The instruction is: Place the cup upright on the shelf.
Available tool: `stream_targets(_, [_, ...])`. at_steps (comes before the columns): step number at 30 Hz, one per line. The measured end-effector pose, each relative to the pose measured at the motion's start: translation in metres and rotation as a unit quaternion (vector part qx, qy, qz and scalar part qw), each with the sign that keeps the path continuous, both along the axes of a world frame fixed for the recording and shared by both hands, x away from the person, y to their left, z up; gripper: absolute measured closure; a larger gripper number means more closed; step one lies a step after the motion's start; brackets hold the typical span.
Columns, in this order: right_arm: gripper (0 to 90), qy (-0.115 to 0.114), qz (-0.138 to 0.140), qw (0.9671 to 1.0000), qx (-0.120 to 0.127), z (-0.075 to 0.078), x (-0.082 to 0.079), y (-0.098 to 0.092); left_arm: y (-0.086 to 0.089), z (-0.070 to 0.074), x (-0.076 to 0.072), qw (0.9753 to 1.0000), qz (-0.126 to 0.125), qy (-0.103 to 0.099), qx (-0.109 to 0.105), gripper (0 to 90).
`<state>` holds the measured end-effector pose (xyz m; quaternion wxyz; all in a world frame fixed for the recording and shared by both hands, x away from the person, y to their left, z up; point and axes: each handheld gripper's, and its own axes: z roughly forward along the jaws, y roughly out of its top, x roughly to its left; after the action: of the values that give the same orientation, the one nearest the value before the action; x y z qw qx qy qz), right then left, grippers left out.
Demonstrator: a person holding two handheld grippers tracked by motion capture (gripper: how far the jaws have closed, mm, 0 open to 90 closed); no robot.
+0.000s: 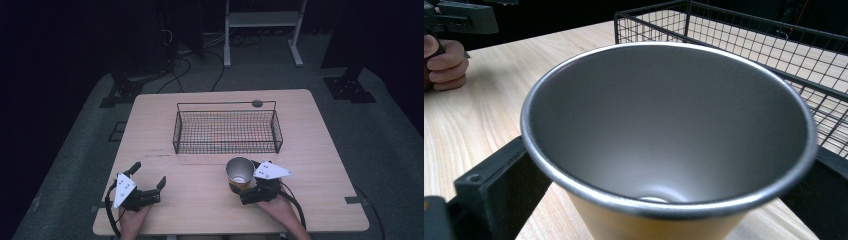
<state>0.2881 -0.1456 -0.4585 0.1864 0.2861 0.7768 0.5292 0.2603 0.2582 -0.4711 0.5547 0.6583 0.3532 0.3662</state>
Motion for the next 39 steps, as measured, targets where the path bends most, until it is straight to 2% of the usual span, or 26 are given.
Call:
stream_targets(12, [0.0, 0.005, 0.005, 0.9999, 0.008, -0.001, 0.004, 0.005, 0.000, 0.000, 0.000, 1.0000, 0.000, 0.000, 0.000, 0.0])
stream_targets(14, [6.4, 0.004, 0.005, 0.9999, 0.010, 0.000, 0.004, 0.004, 0.000, 0.000, 0.000, 1.0000, 0.000, 0.000, -0.001, 0.0])
stream_targets(20, [11.3, 0.002, 0.007, 0.9999, 0.012, 0.004, 0.005, 0.004, 0.000, 0.000, 0.000, 1.0000, 0.000, 0.000, 0.000, 0.0])
stream_targets(31, [11.2, 0.005, 0.010, 0.9999, 0.006, 0.010, 0.006, 0.003, 0.000, 0.000, 0.000, 1.0000, -0.001, 0.000, 0.000, 0.0])
stream_targets(39, [11.4, -0.003, 0.002, 1.0000, 0.009, 0.017, 0.007, -0.003, 0.000, 0.000, 0.000, 1.0000, -0.001, 0.000, 0.000, 0.0])
